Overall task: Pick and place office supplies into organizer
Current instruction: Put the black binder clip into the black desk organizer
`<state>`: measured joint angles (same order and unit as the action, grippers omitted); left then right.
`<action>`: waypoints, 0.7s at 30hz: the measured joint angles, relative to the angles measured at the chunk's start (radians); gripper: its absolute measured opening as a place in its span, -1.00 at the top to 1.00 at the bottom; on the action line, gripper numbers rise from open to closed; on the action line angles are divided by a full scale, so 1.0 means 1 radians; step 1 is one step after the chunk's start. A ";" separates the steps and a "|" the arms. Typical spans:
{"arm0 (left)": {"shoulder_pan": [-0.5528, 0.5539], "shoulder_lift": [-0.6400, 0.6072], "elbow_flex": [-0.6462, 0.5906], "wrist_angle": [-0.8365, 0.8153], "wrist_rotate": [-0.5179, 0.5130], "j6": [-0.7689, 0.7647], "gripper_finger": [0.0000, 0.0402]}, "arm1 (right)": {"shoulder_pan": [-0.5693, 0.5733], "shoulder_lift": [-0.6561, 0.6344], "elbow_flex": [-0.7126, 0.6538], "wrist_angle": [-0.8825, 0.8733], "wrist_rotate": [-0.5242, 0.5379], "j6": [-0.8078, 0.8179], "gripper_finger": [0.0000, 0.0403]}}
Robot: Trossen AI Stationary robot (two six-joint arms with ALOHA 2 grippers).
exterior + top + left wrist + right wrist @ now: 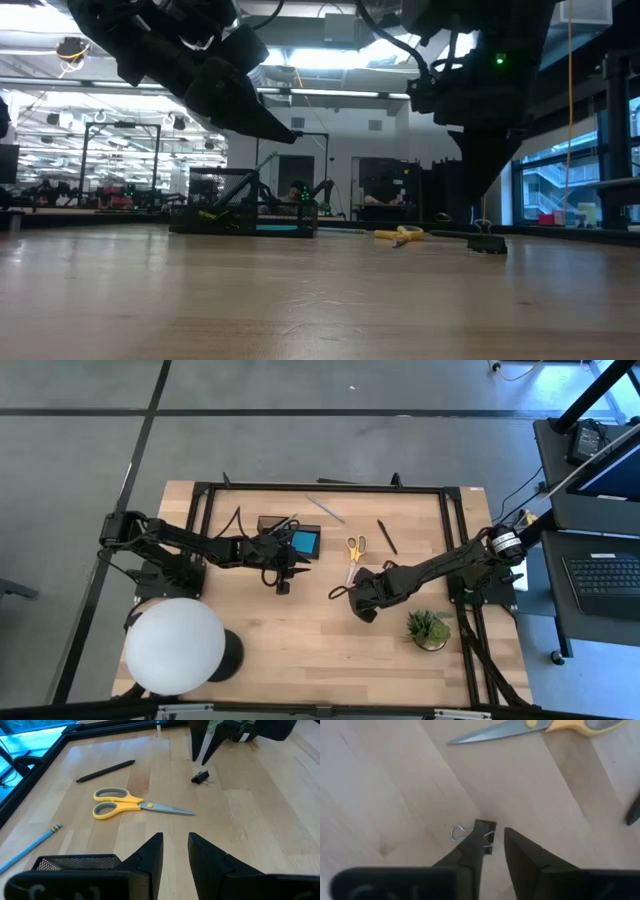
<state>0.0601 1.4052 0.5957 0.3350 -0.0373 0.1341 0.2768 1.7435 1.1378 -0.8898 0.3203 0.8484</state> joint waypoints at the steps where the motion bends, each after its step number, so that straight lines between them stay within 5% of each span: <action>1: 0.000 0.000 0.000 0.000 0.000 0.000 0.57 | 0.000 0.000 0.000 0.001 -0.001 0.009 0.55; 10: 0.000 0.000 0.000 -0.004 0.000 0.000 0.57 | 0.000 0.000 0.000 0.005 -0.010 0.015 0.28; 21: 0.000 0.000 0.000 -0.004 0.000 0.000 0.57 | 0.002 0.002 0.000 0.027 -0.058 0.038 0.25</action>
<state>0.0599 1.4052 0.5957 0.3313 -0.0374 0.1337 0.2790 1.7451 1.1378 -0.8631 0.2623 0.8860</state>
